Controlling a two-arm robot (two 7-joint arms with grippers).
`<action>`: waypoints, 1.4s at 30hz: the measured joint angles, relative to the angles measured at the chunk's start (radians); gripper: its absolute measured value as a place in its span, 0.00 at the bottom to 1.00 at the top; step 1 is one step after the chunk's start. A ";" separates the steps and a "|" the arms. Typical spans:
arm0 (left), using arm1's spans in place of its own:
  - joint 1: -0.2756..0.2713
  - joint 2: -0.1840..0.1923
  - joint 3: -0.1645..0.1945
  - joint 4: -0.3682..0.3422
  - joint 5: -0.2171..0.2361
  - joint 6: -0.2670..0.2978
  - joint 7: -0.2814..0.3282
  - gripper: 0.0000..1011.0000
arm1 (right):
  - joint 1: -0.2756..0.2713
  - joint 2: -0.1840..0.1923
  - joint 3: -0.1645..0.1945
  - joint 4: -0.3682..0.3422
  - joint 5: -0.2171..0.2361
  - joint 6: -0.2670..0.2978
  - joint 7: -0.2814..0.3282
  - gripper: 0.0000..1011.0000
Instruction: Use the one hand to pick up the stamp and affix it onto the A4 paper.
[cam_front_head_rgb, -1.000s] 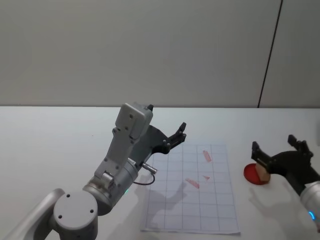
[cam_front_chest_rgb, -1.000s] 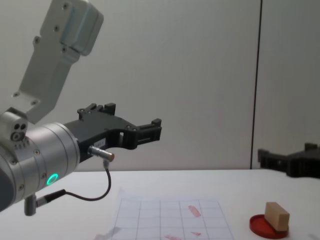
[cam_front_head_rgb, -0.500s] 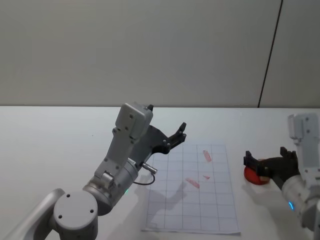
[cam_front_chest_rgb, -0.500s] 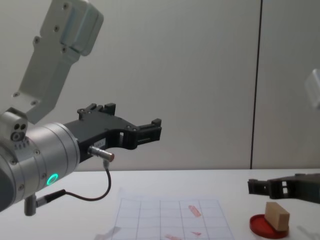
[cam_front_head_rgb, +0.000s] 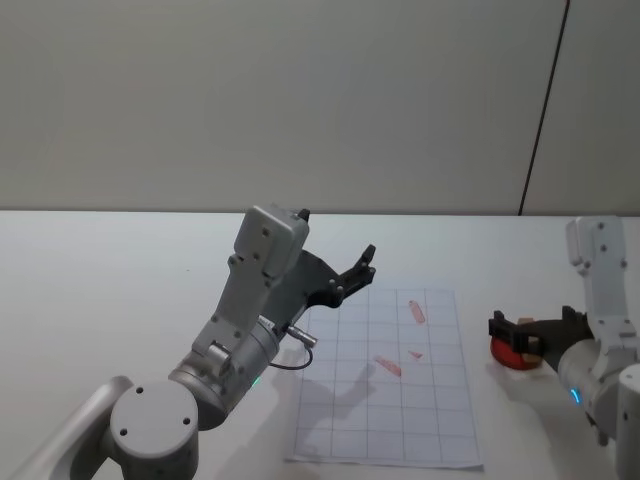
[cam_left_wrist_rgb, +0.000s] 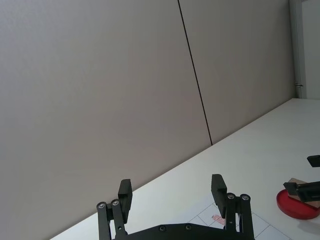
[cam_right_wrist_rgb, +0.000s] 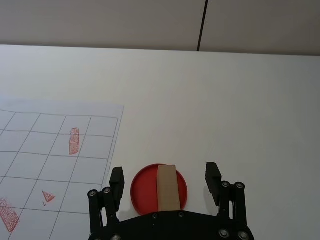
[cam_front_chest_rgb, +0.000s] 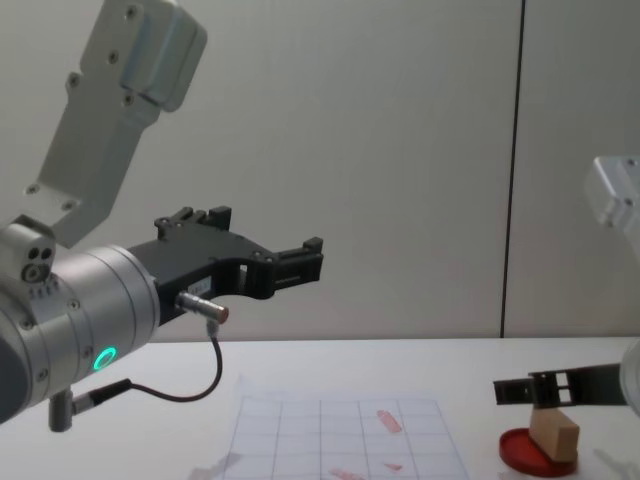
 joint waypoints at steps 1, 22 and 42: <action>0.000 0.000 0.000 0.000 0.000 0.000 0.000 0.99 | 0.003 -0.002 0.003 0.000 0.005 0.016 -0.003 0.99; 0.000 0.000 0.000 0.000 0.000 0.000 0.000 0.99 | 0.055 -0.036 0.043 0.042 0.069 0.152 -0.050 0.99; 0.000 0.000 0.000 0.000 0.000 0.000 0.000 0.99 | 0.088 -0.059 0.058 0.105 0.062 0.164 -0.057 0.99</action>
